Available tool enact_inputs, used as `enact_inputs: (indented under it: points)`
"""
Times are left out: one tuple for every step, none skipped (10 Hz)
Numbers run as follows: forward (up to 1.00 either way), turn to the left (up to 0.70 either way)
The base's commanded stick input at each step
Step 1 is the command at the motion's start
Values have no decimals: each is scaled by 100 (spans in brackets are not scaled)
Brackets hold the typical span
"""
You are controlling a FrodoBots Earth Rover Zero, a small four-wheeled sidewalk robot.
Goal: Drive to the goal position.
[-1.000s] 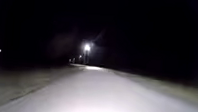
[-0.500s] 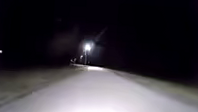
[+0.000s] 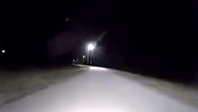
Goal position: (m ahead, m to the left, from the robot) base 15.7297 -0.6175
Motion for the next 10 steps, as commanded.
enact_inputs:
  points:
    - [70,0]
    - [70,0]
    - [70,0]
    - [70,0]
    - [70,0]
    - [70,0]
    - [70,0]
    - [70,0]
    - [70,0]
    - [70,0]
